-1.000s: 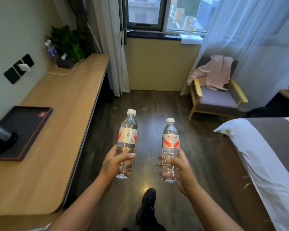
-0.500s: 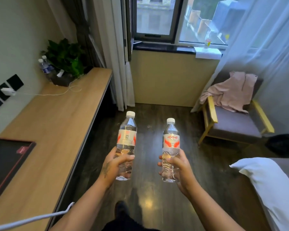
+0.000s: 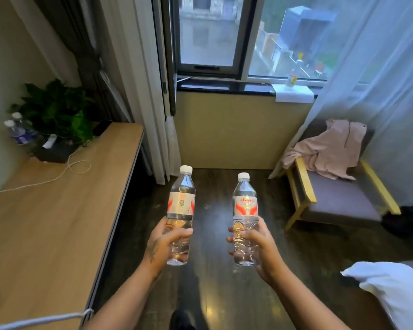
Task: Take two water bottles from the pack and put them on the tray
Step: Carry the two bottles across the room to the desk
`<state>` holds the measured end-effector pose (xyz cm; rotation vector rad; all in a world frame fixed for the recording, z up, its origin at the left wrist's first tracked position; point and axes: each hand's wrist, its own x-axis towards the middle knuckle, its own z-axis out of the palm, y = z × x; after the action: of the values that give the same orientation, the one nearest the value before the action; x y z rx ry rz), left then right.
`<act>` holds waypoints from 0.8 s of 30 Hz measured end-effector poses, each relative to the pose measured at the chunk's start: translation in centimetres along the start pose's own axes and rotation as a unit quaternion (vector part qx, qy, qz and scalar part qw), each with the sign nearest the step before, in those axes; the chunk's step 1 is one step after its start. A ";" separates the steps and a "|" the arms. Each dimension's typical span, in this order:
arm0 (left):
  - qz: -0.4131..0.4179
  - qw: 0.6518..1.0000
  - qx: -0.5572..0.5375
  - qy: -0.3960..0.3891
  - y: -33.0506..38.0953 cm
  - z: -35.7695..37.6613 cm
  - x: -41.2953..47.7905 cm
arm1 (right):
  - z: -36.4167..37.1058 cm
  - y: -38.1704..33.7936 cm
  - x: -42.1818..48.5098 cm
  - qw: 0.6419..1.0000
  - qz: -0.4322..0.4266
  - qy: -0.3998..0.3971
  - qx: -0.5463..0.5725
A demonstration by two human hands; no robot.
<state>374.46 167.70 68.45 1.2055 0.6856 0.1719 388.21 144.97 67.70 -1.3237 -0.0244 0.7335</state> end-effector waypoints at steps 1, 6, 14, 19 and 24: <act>-0.007 1.000 -0.002 -0.007 0.5 -0.3 1.3 | 0.4 -0.4 1.2 1.000 -0.001 0.000 0.000; -0.001 1.000 -0.015 -0.007 2.2 -0.2 5.7 | 1.0 -1.7 5.3 1.000 0.000 -0.001 0.003; 0.023 1.000 0.000 0.010 3.9 1.8 9.9 | 0.2 -4.2 11.5 0.999 0.007 -0.034 -0.014; 0.035 0.997 -0.020 0.063 4.6 1.8 10.4 | 1.2 -5.6 14.9 0.995 0.024 -0.092 -0.033; 0.044 0.984 -0.078 0.156 3.6 -1.2 7.9 | 5.8 -4.9 17.1 0.977 0.063 -0.191 -0.068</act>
<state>380.84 173.74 68.33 1.0683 0.8747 0.4883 401.42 158.24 67.05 -1.3040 -0.3057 1.1024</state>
